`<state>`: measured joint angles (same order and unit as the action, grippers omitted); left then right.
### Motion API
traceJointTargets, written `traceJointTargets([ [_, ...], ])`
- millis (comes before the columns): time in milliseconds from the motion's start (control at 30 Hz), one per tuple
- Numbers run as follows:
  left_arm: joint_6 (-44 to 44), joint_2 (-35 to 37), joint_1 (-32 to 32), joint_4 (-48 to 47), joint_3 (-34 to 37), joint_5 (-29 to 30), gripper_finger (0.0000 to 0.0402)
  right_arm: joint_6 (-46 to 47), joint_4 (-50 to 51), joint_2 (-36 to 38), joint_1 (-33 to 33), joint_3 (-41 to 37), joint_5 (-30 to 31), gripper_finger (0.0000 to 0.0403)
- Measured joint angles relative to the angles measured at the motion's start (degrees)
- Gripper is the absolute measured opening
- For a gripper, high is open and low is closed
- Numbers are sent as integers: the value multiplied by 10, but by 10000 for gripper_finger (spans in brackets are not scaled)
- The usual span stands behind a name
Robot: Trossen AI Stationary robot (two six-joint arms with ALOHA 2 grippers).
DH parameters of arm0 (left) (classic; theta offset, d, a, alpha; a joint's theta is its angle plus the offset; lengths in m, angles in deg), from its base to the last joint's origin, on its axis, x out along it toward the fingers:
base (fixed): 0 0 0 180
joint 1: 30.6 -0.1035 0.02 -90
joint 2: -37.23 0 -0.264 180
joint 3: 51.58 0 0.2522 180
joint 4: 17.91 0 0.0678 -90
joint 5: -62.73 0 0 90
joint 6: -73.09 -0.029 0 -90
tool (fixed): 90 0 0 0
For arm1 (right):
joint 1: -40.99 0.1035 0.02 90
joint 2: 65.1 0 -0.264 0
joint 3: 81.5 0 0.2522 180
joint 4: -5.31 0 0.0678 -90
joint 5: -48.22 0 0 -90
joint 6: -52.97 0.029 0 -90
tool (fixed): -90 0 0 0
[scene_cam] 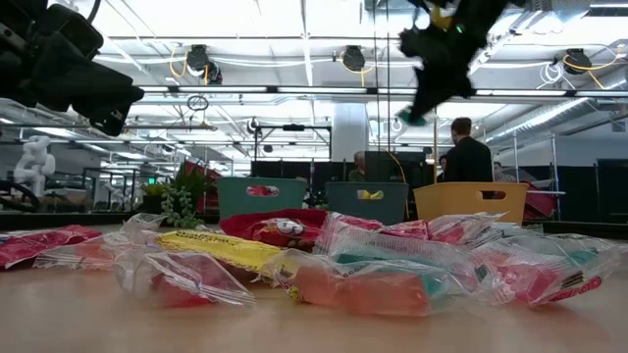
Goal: Sort candy
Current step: Put the blue gummy candy into the yellow bin, then put the red candy into the green bin
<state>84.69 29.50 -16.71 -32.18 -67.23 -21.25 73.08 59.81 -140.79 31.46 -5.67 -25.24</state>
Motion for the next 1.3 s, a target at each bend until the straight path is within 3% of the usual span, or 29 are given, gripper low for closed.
traceJointTargets([
  [200,0,0,0,0,0,0,107,112,-1,73,-93,-90,100,0],
  [433,0,0,0,0,0,1,107,159,5,64,-182,-128,97,21],
  [633,0,0,0,0,0,2,107,150,10,55,-210,-129,60,97],
  [967,0,0,0,0,0,2,107,146,11,57,-220,-129,58,238],
  [1133,0,0,0,0,0,2,107,133,19,57,-220,-129,56,273],
  [1300,0,0,0,0,0,2,107,129,27,57,-219,-129,47,283],
])
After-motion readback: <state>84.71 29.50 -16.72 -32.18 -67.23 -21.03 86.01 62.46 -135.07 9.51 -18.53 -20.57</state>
